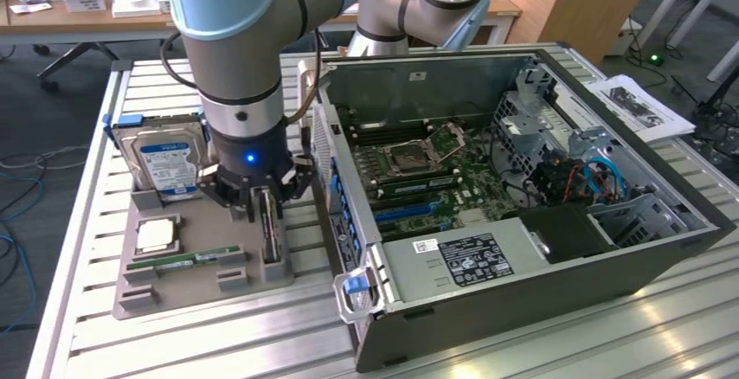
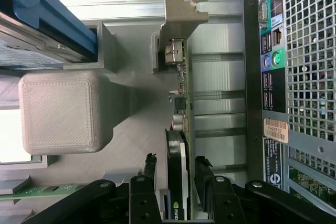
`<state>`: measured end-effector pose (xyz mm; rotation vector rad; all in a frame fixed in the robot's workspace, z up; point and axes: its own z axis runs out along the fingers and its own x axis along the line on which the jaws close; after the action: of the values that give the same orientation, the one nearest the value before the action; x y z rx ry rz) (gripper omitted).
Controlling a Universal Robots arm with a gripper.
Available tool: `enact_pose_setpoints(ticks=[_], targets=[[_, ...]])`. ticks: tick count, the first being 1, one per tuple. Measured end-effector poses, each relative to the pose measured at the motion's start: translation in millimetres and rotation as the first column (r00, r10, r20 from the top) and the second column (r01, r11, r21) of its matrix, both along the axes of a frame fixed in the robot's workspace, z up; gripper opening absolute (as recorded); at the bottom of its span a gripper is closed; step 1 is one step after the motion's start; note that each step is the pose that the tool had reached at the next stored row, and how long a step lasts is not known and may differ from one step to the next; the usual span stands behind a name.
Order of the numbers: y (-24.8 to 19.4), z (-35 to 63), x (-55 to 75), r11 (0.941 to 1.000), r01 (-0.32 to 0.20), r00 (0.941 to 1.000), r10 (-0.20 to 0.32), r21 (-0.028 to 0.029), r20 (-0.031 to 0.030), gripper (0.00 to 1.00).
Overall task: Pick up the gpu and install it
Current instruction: 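Pick up the gpu and move the gpu toward the slot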
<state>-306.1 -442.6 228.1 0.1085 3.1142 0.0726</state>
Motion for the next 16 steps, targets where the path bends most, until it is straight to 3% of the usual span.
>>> enact_pose_setpoints(ticks=[14, 16], targets=[[0.0, -0.5, 0.0, 1.0, 0.0, 1.0, 0.0, 0.0001, 0.0001, 0.43], [0.0, -0.5, 0.0, 1.0, 0.0, 1.0, 0.0, 0.0002, 0.0001, 0.35]])
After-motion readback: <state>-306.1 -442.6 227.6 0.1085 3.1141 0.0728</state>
